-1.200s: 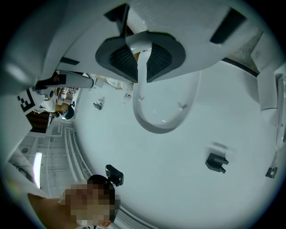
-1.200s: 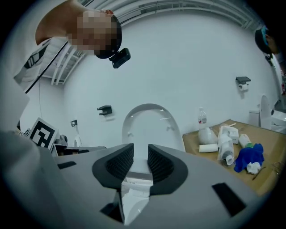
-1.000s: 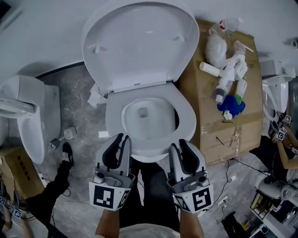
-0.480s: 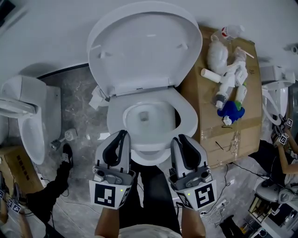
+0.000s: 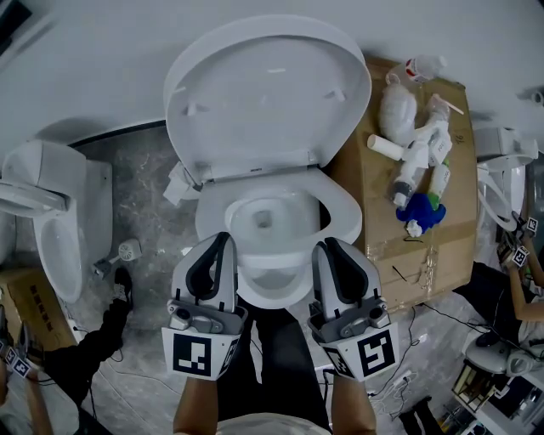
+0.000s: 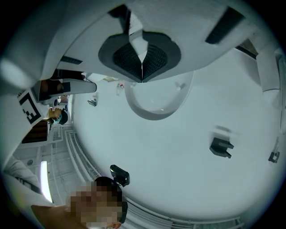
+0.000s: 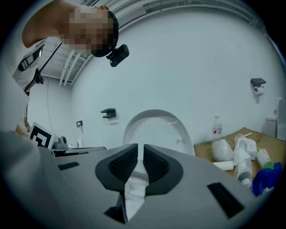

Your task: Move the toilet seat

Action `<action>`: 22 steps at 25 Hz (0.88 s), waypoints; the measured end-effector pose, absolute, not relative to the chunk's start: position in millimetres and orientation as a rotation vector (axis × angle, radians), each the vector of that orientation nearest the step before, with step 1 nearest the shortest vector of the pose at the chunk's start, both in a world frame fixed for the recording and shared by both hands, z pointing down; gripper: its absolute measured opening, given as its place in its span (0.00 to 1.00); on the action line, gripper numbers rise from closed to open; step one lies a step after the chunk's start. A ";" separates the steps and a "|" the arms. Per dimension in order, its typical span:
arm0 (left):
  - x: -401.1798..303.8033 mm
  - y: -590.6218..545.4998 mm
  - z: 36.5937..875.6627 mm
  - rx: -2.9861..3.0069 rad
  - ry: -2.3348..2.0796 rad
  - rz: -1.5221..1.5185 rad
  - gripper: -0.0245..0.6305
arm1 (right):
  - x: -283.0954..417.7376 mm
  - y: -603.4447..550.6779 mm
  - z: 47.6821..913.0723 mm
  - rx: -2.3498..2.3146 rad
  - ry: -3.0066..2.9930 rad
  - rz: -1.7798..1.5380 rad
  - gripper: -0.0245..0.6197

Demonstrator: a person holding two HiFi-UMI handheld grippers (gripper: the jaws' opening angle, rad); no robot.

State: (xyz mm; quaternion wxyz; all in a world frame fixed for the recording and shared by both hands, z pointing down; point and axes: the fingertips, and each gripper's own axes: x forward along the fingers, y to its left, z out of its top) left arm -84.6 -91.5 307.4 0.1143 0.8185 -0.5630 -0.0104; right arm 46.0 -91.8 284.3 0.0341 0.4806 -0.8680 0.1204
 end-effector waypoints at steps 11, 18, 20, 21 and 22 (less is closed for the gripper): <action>-91.3 -116.4 300.3 2.412 -1.681 -0.038 0.05 | 39.5 -121.4 278.4 1.463 -2.682 0.378 0.11; -94.4 -131.0 297.3 2.411 -1.685 -0.040 0.05 | 36.0 -138.9 274.7 1.463 -2.691 0.380 0.11; -95.8 -134.5 296.1 2.412 -1.689 -0.041 0.05 | 34.5 -143.1 273.5 1.459 -2.697 0.378 0.11; -96.7 -136.3 295.6 2.411 -1.692 -0.042 0.05 | 33.6 -145.2 272.9 1.458 -2.699 0.376 0.11; -97.4 -138.0 295.1 2.411 -1.695 -0.042 0.05 | 32.8 -147.3 272.3 1.456 -2.702 0.374 0.11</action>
